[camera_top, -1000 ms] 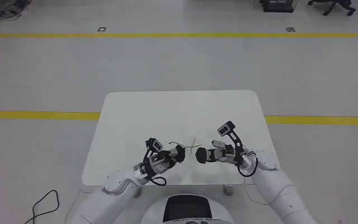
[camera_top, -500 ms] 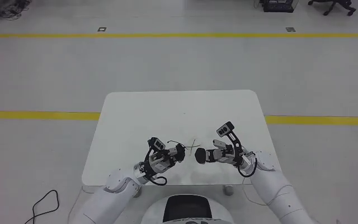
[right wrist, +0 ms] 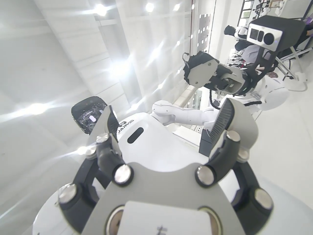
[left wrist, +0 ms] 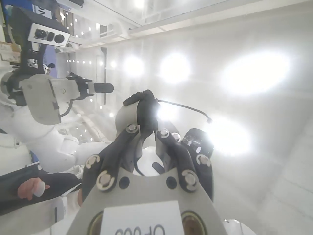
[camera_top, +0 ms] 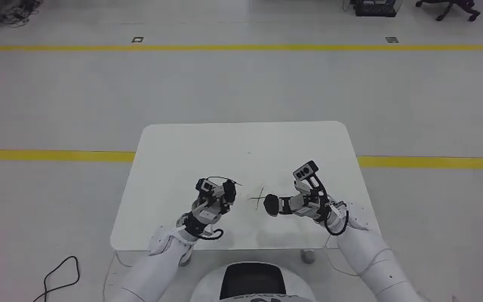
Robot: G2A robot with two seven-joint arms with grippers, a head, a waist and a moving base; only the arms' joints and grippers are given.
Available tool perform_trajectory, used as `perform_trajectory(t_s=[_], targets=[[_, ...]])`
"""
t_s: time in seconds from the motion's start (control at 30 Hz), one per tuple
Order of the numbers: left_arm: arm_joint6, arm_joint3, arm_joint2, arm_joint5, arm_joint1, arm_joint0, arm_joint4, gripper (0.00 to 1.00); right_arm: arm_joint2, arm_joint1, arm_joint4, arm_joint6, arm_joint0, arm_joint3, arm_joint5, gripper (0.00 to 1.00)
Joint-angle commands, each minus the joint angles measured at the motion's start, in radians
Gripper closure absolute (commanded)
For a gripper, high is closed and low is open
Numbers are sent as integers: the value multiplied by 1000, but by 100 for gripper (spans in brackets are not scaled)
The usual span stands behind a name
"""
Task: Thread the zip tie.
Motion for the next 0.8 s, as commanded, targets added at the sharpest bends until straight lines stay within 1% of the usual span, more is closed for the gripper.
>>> perform_trajectory(t_s=[0.0, 0.1, 0.17, 0.3, 0.4, 0.5, 0.53, 0.57, 0.6, 0.67, 0.77], targets=[[-29, 13, -17, 0, -20, 8, 4, 100, 0, 0, -1, -1, 0, 0, 0, 0], [-29, 13, -17, 0, -20, 8, 4, 100, 0, 0, -1, -1, 0, 0, 0, 0], [-29, 13, -17, 0, -20, 8, 4, 100, -2, -1, -3, -33, 0, -22, 7, 0], [-29, 13, -17, 0, -20, 8, 4, 100, -6, -1, -37, -62, 7, -58, 8, 0], [-29, 13, -17, 0, -20, 8, 4, 100, -18, -1, -71, -71, 21, -71, 21, 0], [-29, 13, -17, 0, -20, 8, 4, 100, -36, -4, -89, -75, 39, -69, 37, 0], [-29, 13, -17, 0, -20, 8, 4, 100, -42, -5, -91, -76, 46, -65, 40, 16], [-29, 13, -17, 0, -20, 8, 4, 100, -50, -7, -91, -76, 54, -60, 43, 35], [-29, 13, -17, 0, -20, 8, 4, 100, -56, -8, -90, -75, 60, -55, 45, 44], [-29, 13, -17, 0, -20, 8, 4, 100, -68, -11, -89, -73, 73, -45, 46, 51], [-29, 13, -17, 0, -20, 8, 4, 100, -85, -17, -88, -69, 93, -31, 43, 53]])
